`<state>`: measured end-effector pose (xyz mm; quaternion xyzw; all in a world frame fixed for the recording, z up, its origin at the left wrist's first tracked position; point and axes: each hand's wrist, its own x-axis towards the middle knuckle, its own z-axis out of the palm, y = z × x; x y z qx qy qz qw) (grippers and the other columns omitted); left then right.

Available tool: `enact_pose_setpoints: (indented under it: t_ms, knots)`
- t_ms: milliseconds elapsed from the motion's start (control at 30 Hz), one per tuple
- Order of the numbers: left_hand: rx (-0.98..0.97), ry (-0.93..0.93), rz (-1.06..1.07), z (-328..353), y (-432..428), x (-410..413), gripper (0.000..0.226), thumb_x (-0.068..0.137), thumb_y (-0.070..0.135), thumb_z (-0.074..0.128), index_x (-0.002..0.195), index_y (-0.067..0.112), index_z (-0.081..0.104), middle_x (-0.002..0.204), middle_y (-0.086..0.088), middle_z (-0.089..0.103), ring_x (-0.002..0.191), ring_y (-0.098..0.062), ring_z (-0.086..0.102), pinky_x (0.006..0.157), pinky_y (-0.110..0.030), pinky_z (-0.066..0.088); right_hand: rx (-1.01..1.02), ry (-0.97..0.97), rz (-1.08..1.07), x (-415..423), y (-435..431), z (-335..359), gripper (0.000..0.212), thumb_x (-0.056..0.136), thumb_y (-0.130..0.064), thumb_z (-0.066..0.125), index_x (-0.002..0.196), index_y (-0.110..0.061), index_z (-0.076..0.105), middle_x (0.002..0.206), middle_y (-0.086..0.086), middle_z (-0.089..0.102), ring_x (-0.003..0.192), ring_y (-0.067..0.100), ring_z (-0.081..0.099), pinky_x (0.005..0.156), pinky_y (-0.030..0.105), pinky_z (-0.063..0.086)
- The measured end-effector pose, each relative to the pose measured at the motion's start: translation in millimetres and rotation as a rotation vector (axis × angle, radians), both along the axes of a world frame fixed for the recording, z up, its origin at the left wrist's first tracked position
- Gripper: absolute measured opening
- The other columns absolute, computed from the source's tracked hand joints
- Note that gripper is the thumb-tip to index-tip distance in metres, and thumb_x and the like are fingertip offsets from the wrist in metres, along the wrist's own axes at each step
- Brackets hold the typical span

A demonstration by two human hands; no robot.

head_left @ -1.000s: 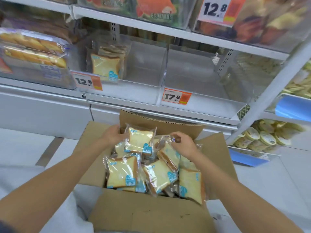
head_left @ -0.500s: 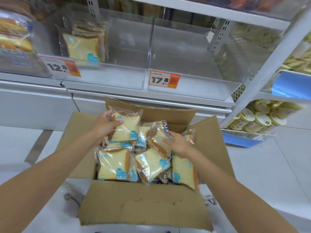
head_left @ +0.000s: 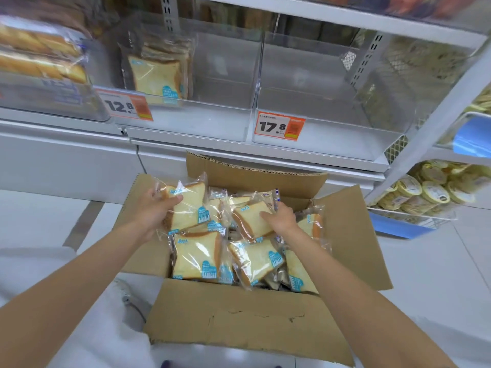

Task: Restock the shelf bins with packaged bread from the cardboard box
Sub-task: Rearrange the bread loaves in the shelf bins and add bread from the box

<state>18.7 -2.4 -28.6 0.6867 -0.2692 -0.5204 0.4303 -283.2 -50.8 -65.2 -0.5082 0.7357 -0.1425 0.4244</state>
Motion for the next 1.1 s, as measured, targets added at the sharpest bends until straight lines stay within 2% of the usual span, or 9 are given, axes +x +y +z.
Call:
enact_pose_setpoints:
  t_ms: [133, 367, 567, 633, 733, 800, 867, 967, 1100]
  knots:
    - [0.017, 0.029, -0.012, -2, -1, -5, 0.076, 0.083, 0.018, 0.075, 0.147, 0.018, 0.034, 0.123, -0.011, 0.065, 0.09, -0.027, 0.07, 0.076, -0.042, 0.058, 0.206, -0.087, 0.01, -6, -16, -2, 0.074, 0.061, -0.038, 0.091, 0.12, -0.008, 0.059, 0.122, 0.006, 0.065, 0.105, 0.022, 0.065, 0.092, 0.039, 0.055]
    - [-0.041, 0.006, -0.04, 4, -2, -18, 0.077, 0.087, 0.02, 0.071, 0.149, 0.023, 0.027, 0.121, -0.006, 0.063, 0.1, -0.024, 0.065, 0.091, -0.046, 0.053, 0.072, -0.262, 0.178, -2, -23, 58, 0.079, 0.057, -0.035, 0.092, 0.121, -0.013, 0.052, 0.123, 0.003, 0.059, 0.107, 0.019, 0.06, 0.084, 0.035, 0.053]
    - [-0.123, 0.11, -0.125, 52, -3, -40, 0.066, 0.087, 0.066, 0.047, 0.137, 0.024, 0.036, 0.105, -0.006, 0.059, 0.086, -0.02, 0.06, 0.066, -0.034, 0.051, 0.044, -0.578, 0.272, 38, -7, 107, 0.054, 0.07, -0.03, 0.083, 0.115, -0.011, 0.062, 0.109, 0.006, 0.073, 0.103, 0.023, 0.07, 0.096, 0.042, 0.053]
    - [-0.145, 0.127, -0.235, 74, -1, -48, 0.093, 0.062, 0.083, 0.059, 0.132, 0.025, 0.039, 0.119, -0.006, 0.062, 0.105, -0.026, 0.063, 0.084, -0.042, 0.054, 0.022, -0.56, 0.317, 58, 1, 121, 0.064, 0.07, -0.034, 0.085, 0.124, -0.019, 0.054, 0.116, 0.004, 0.069, 0.106, 0.02, 0.068, 0.093, 0.041, 0.055]
    - [-0.198, 0.039, -0.239, 85, -7, -31, 0.117, 0.035, 0.066, 0.088, 0.132, 0.024, 0.038, 0.123, -0.005, 0.065, 0.106, -0.023, 0.066, 0.095, -0.046, 0.053, -0.024, -0.516, 0.347, 80, 0, 138, 0.098, 0.057, -0.05, 0.09, 0.137, -0.025, 0.039, 0.131, 0.002, 0.058, 0.113, 0.022, 0.062, 0.096, 0.044, 0.053]
    - [-0.192, 0.041, -0.196, 94, -14, -11, 0.12, 0.036, 0.058, 0.092, 0.137, 0.022, 0.037, 0.126, -0.006, 0.064, 0.108, -0.024, 0.066, 0.097, -0.048, 0.051, 0.017, -0.614, 0.346, 90, -6, 157, 0.067, 0.07, -0.035, 0.084, 0.126, -0.02, 0.05, 0.121, 0.006, 0.065, 0.104, 0.023, 0.067, 0.089, 0.041, 0.056]
    - [-0.243, 0.074, -0.187, 114, -19, 5, 0.105, 0.046, 0.052, 0.092, 0.133, 0.02, 0.043, 0.125, -0.007, 0.064, 0.108, -0.025, 0.066, 0.094, -0.047, 0.052, 0.025, -0.701, 0.339, 100, -17, 174, 0.04, 0.083, -0.018, 0.072, 0.119, -0.014, 0.055, 0.105, 0.007, 0.069, 0.083, 0.016, 0.07, 0.071, 0.032, 0.058]
    - [-0.363, 0.045, -0.11, 141, -44, 24, 0.067, 0.073, 0.028, 0.084, 0.127, 0.014, 0.046, 0.121, -0.006, 0.065, 0.096, -0.016, 0.069, 0.075, -0.028, 0.057, -0.087, -0.677, 0.3, 126, -39, 204, 0.055, 0.083, -0.013, 0.074, 0.129, -0.013, 0.043, 0.098, 0.002, 0.065, 0.059, 0.0, 0.065, 0.058, 0.021, 0.05]
    - [-0.571, -0.244, -0.043, 181, -95, 58, 0.044, 0.075, 0.036, 0.082, 0.104, 0.017, 0.056, 0.094, 0.004, 0.064, 0.081, -0.009, 0.062, 0.066, -0.022, 0.054, -0.347, -0.67, 0.231, 168, -88, 238, 0.063, 0.072, -0.014, 0.084, 0.122, -0.009, 0.046, 0.11, 0.008, 0.067, 0.085, 0.011, 0.071, 0.066, 0.023, 0.055]
